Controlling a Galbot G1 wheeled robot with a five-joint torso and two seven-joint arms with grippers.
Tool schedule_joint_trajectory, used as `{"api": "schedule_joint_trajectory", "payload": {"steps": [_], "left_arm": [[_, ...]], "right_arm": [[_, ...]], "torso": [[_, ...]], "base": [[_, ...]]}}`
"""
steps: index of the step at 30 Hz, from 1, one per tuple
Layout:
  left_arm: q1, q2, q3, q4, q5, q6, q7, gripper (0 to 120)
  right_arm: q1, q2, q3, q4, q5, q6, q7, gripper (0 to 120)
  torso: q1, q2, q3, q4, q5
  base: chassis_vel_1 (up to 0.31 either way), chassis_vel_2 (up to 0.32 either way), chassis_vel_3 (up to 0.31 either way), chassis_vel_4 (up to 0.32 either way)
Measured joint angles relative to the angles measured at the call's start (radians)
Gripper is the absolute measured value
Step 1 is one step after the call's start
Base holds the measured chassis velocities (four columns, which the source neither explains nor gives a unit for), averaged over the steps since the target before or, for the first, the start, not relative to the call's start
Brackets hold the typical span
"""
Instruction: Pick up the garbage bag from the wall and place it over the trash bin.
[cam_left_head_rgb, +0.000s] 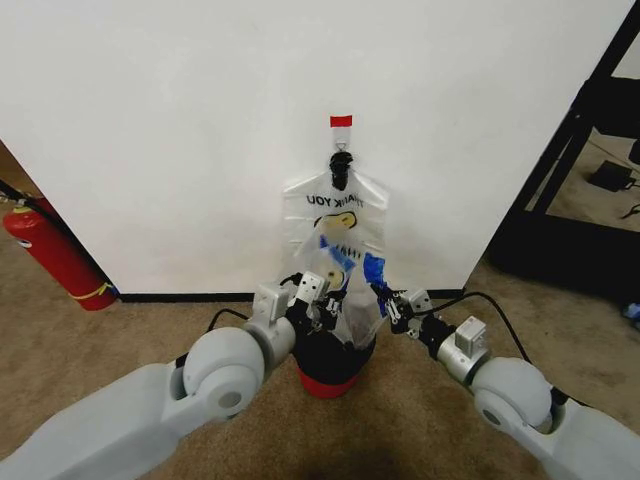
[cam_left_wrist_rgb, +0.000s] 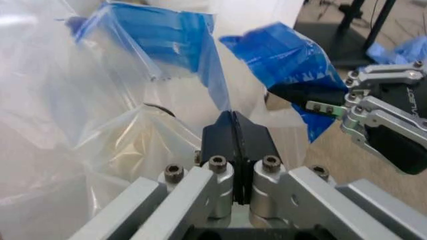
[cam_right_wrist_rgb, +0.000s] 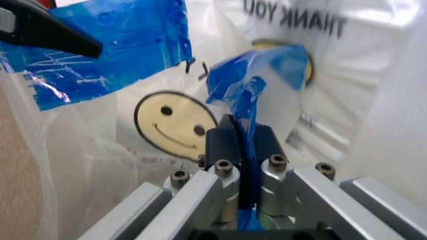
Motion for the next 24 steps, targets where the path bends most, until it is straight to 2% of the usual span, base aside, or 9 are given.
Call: {"api": "schedule_joint_trajectory", "payload": {"steps": [10,14,20,24], "left_arm": [[-0.088,0.007,-0.072,-0.061,-0.039,-0.017,0.003,0],[-0.117,0.001,-0.103,-0.071,-0.064,-0.029,0.002,0],[-0.139,-0.013,-0.12,-0.069,-0.092,-0.036,-0.008,0],[-0.137,-0.03,-0.118,-0.036,-0.085,-0.052,-0.014,0]], "right_arm": [[0.024,0.01,0.081,0.109,0.095,-0.033,0.087,0],[0.025,-0.002,0.142,0.173,0.189,-0.064,0.139,0],[0.051,-0.022,0.168,0.234,0.291,-0.1,0.184,0],[0.067,-0.018,0.159,0.24,0.303,-0.106,0.189,0]], "torso": [[0.0,0.0,0.0,-0.0005,0.0001],[0.0,0.0,0.0,-0.0006,0.0],[0.0,0.0,0.0,-0.0005,0.0001],[0.0,0.0,0.0,-0.0005,0.0001]], "base": [[0.0,0.0,0.0,0.0],[0.0,0.0,0.0,0.0],[0.0,0.0,0.0,0.0],[0.0,0.0,0.0,0.0]]}}
